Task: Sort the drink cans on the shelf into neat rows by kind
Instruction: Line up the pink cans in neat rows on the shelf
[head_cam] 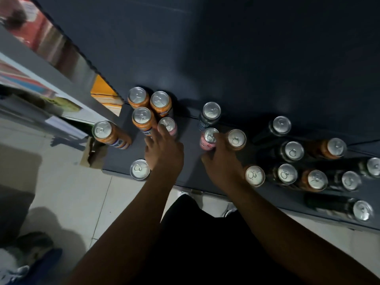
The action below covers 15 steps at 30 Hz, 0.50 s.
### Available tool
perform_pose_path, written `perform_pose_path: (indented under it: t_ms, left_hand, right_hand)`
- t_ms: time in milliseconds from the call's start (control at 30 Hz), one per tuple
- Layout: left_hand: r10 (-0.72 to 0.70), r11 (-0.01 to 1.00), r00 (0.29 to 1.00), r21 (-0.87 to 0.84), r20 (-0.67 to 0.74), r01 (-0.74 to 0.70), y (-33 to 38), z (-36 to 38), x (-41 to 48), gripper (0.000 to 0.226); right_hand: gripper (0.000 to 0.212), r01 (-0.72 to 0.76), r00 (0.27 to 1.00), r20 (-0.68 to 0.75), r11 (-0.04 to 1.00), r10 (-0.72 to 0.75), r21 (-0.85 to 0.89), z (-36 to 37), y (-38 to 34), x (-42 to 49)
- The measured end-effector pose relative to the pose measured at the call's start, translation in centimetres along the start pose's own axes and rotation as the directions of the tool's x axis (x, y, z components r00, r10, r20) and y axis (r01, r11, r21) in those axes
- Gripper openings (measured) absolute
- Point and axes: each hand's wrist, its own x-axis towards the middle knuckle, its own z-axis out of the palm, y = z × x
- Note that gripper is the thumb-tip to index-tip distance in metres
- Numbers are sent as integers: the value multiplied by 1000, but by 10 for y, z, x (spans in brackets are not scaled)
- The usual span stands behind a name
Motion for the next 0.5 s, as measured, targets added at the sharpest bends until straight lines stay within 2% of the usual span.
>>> perform_pose_path:
  t_ms: [100,200,267,400,500]
  left_hand:
    - [-144,949,988,-274,51,152,-8,17,24,79]
    - [-263,781,947,-536,182,320,-12,38,46,78]
    - [-302,650,931,-670,205,359,-14,48,55,84]
    - [-324,486,924,-802,204,348,-15,66,68,84]
    - [-366,431,907,-826,207,363,-13,71,74,86]
  right_hand:
    - [82,-38,997,74,999,37,15,15,-2,10]
    - [92,-79,989,124,996,83,-36,26,-3,21]
    - [94,-125,984,125,991,131,-57,32,-6,27]
    - [91,-148,987,34,976,155,-161,43,-12,34]
    - [91,-149,988,-68,963,137,-223,53,-8,35]
